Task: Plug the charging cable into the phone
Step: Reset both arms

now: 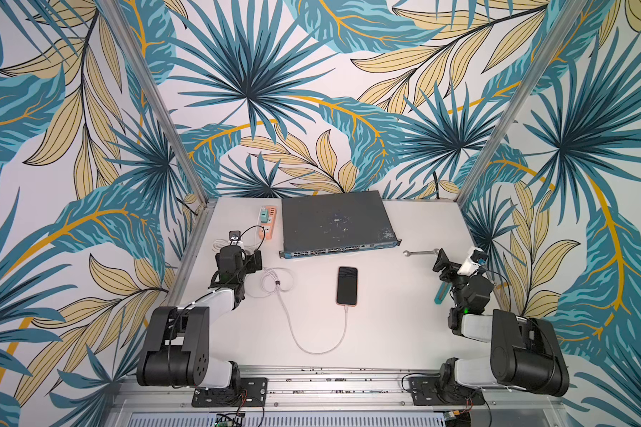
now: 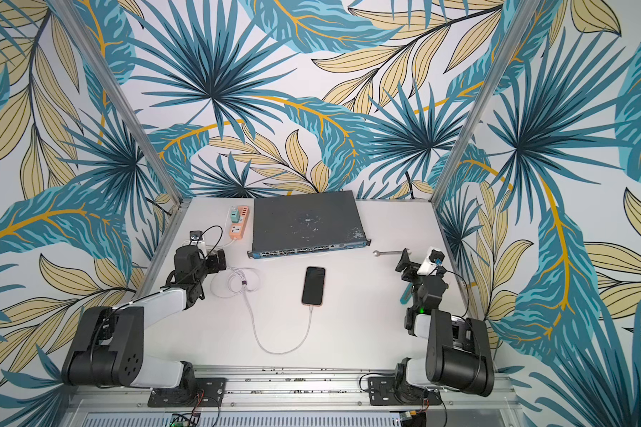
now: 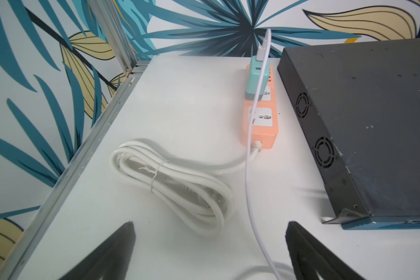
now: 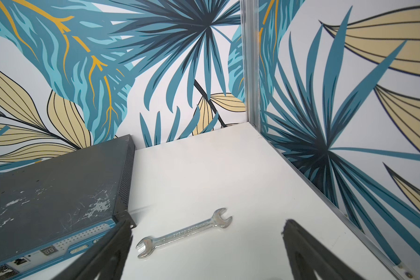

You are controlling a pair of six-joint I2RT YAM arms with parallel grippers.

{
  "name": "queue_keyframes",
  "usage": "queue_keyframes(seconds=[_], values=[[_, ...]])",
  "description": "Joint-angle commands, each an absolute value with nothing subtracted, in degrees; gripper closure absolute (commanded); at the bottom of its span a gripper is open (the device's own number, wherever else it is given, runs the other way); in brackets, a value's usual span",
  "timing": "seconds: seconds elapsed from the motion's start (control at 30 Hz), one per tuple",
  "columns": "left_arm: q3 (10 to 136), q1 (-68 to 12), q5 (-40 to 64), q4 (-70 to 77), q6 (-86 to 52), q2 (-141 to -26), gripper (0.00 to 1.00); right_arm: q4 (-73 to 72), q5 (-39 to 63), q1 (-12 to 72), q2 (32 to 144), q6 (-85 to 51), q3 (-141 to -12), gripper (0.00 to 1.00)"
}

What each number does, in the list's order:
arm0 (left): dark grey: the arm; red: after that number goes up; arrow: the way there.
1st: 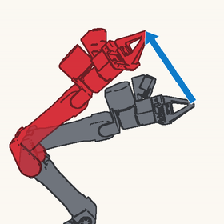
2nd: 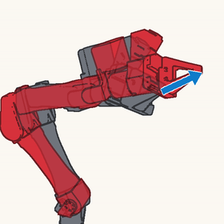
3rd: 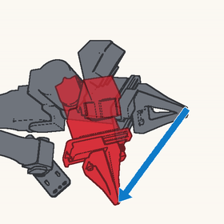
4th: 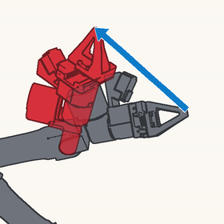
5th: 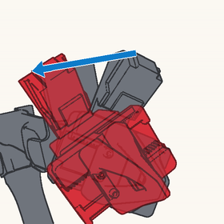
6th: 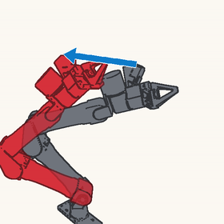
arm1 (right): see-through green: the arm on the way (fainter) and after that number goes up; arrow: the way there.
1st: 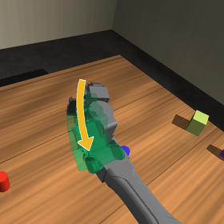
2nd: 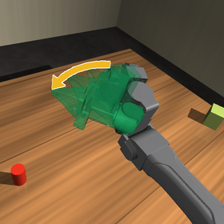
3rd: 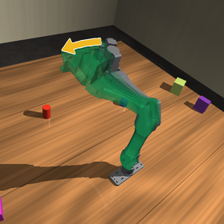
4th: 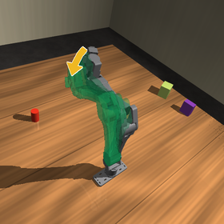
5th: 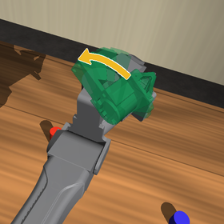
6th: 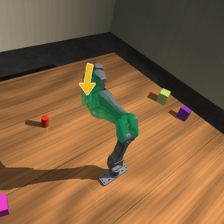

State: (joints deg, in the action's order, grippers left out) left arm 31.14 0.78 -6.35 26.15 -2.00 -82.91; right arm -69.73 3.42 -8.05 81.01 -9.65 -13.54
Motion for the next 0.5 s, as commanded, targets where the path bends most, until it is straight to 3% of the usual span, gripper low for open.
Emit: queue_keyframes(seconds=[0.0,0.23,0.3,0.47], values=[[27.6,1.1,-2.3,38.3,-0.3,-83.9,0.00,-73.0,1.4,-6.4,81.4,-8.1,-12.1,0.00],[18.3,0.8,3.9,58.4,2.7,-87.6,0.00,-79.6,0.4,-2.0,84.5,-2.9,-10.3,0.00],[19.4,0.7,3.7,56.5,2.7,-88.3,0.00,-89.2,-0.4,-1.1,88.7,-2.3,-7.6,0.00],[21.3,0.3,1.4,54.4,2.4,-88.8,0.00,-80.9,-2.5,-1.0,87.7,-2.9,-10.9,0.00]])
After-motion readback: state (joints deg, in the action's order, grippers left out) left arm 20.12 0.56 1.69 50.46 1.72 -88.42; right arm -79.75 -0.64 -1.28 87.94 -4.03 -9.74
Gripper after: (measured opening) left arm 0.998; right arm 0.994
